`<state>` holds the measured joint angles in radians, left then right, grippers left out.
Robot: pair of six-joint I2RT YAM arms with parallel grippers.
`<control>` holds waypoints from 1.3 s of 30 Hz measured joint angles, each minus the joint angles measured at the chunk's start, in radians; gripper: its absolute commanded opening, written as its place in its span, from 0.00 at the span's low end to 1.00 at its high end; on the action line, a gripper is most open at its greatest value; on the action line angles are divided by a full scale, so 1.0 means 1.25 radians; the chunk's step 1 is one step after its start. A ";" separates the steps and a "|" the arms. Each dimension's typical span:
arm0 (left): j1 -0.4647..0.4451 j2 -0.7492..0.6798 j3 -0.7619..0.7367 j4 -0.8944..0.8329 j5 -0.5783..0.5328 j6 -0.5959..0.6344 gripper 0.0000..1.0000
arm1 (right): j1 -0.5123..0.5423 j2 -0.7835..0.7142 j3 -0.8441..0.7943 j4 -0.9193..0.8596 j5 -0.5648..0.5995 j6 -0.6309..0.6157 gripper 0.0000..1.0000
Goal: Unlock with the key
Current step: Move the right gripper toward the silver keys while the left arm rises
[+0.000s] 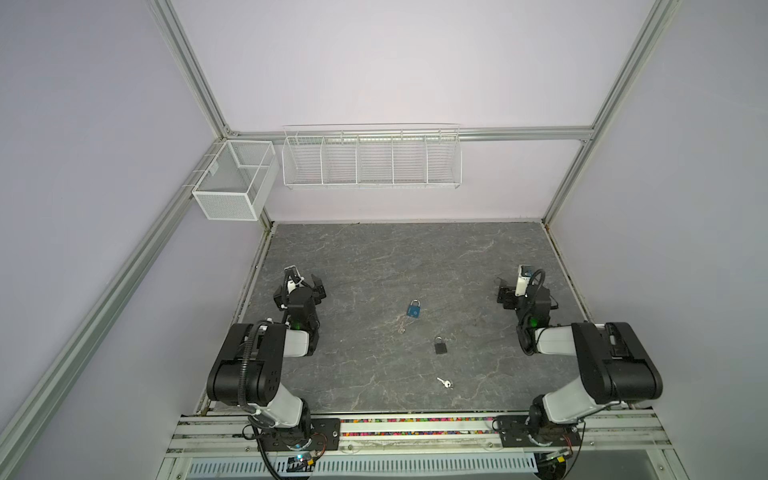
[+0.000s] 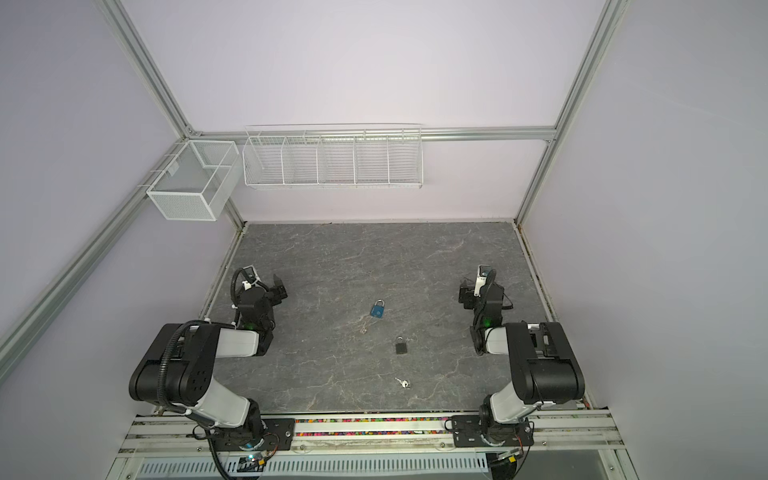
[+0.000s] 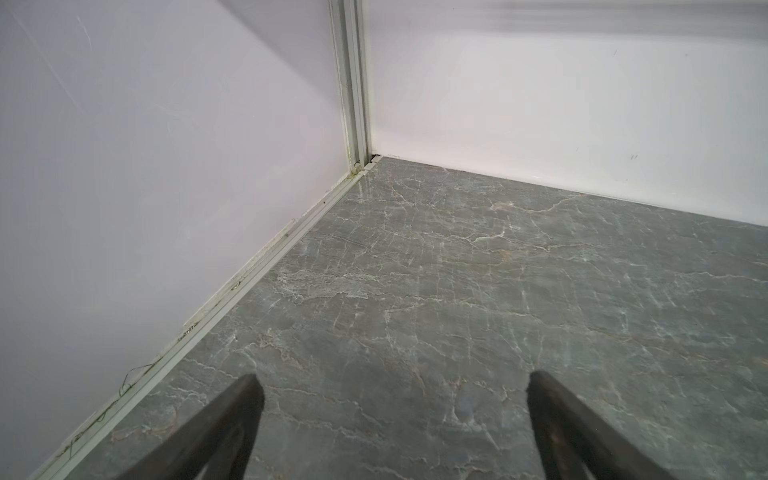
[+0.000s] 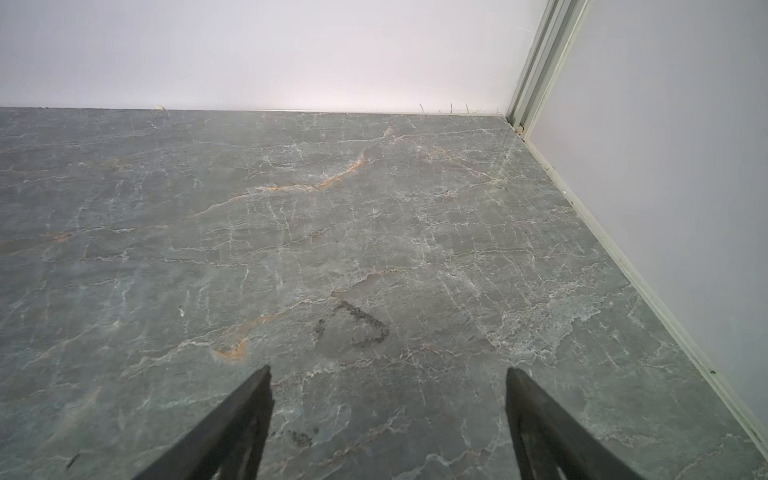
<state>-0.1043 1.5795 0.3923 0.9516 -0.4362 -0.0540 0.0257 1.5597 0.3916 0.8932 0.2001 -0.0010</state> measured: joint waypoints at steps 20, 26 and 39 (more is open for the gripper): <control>0.000 0.000 0.000 0.000 0.000 0.000 0.99 | 0.000 0.000 0.000 0.000 0.000 0.000 0.89; 0.001 0.000 0.000 0.000 0.000 0.000 0.99 | 0.000 0.000 0.000 0.000 0.000 0.000 0.88; 0.001 -0.293 -0.042 -0.140 0.016 -0.008 0.99 | 0.001 -0.210 0.096 -0.294 0.027 0.048 0.89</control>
<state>-0.1028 1.2137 0.3393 0.7761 -0.4168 -0.0643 0.0273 1.2972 0.5114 0.5262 0.2337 0.0586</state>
